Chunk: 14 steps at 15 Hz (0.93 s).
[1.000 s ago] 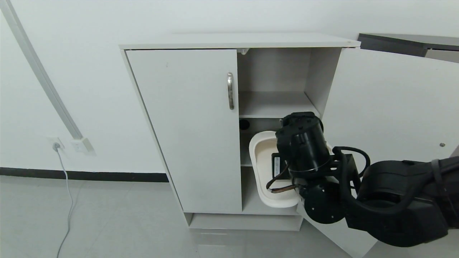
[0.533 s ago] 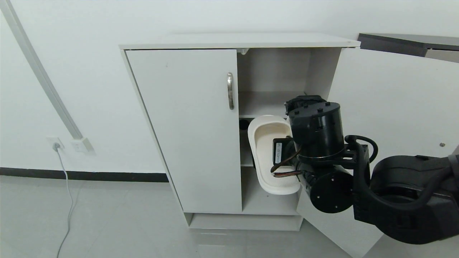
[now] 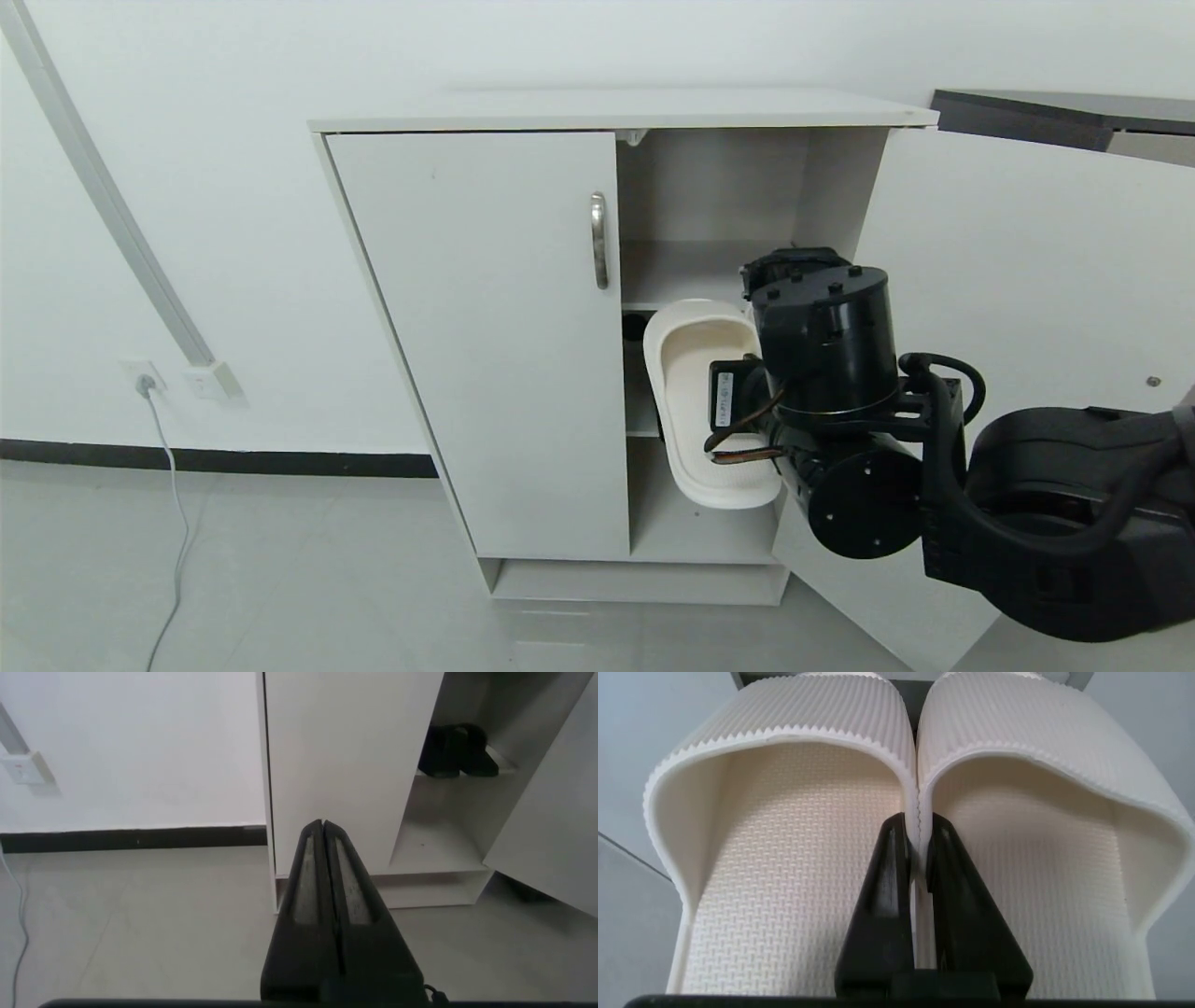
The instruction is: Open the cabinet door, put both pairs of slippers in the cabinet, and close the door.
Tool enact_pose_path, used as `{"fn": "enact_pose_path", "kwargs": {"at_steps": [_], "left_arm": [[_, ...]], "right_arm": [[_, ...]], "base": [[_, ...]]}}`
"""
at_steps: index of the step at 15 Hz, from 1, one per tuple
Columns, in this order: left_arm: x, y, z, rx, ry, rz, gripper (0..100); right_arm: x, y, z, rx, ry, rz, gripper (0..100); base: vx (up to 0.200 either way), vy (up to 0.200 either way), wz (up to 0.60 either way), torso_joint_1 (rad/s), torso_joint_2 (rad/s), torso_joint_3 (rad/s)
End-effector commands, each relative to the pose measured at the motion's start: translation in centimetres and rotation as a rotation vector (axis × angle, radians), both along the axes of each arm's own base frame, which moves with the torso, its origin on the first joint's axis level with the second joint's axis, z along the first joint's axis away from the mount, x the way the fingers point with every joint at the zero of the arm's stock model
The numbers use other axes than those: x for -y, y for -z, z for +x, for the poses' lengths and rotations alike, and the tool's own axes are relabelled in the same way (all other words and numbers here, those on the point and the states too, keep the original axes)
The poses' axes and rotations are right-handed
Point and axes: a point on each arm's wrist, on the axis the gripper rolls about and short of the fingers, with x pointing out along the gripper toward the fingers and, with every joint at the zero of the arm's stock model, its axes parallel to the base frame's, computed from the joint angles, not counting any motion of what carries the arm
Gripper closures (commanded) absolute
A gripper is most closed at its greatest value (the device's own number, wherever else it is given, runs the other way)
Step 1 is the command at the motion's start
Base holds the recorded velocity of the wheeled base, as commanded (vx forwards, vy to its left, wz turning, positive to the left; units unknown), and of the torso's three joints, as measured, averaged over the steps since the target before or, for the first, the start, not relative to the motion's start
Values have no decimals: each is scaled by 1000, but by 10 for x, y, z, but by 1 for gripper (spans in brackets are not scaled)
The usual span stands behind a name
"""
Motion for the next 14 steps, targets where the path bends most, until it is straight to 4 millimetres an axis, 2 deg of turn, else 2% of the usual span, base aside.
{"fn": "enact_pose_path", "kwargs": {"at_steps": [1,9,14], "left_arm": [[0,0,0,0,-1,0,100],[0,0,0,-1,2,-1,100],[0,0,0,0,2,-3,100]], "right_arm": [[0,-1,0,3,1,2,100],[6,3,13,-5,35,-21,100],[4,8,42,-15,27,-25,100]], "base": [[200,0,0,-2,2,7],[200,0,0,5,5,4],[0,0,0,0,0,0]]}}
